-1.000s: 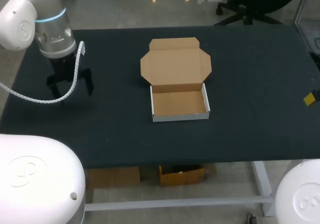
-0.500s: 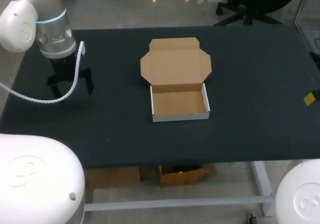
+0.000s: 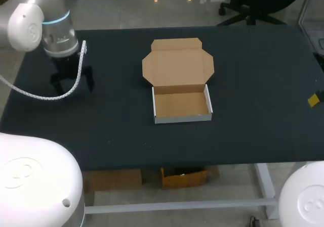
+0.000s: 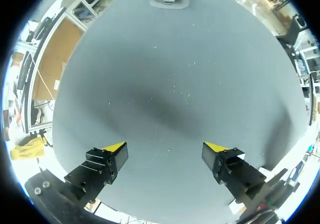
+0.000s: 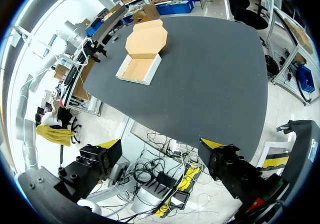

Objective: Assemble the packaging by folding the flat box into shape, placing the metal phone stand inside, and closing the box properly

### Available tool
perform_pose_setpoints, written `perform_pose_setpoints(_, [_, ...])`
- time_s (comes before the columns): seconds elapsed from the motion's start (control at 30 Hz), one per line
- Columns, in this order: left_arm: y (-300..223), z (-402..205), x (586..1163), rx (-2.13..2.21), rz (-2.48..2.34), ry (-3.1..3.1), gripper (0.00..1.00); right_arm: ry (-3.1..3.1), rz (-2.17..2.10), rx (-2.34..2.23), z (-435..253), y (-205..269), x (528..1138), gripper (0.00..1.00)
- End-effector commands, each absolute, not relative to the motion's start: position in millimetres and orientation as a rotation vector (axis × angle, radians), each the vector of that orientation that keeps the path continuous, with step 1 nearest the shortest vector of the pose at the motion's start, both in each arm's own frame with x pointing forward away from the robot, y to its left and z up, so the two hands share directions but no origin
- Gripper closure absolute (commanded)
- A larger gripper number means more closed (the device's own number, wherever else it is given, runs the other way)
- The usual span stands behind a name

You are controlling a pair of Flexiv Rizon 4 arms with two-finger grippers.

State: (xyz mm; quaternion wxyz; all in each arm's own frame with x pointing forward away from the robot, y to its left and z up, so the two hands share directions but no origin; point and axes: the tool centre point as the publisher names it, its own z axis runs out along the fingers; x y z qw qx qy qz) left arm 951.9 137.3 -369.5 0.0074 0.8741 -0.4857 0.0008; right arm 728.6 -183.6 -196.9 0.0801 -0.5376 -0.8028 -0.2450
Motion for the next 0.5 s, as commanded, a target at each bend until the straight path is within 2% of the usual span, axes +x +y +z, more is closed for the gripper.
perform_pose_setpoints(0.03, [139.7,-374.9,967.8,2.733,-0.031,-1.509,0.0,-2.401,-0.732,-1.606,-195.4,-183.8,727.5,0.0])
perform_pose_setpoints(0.5, [159.0,-380.1,997.3,2.755,-0.024,-1.466,0.0,-2.401,-0.732,-1.606,-195.4,-183.8,727.5,0.0])
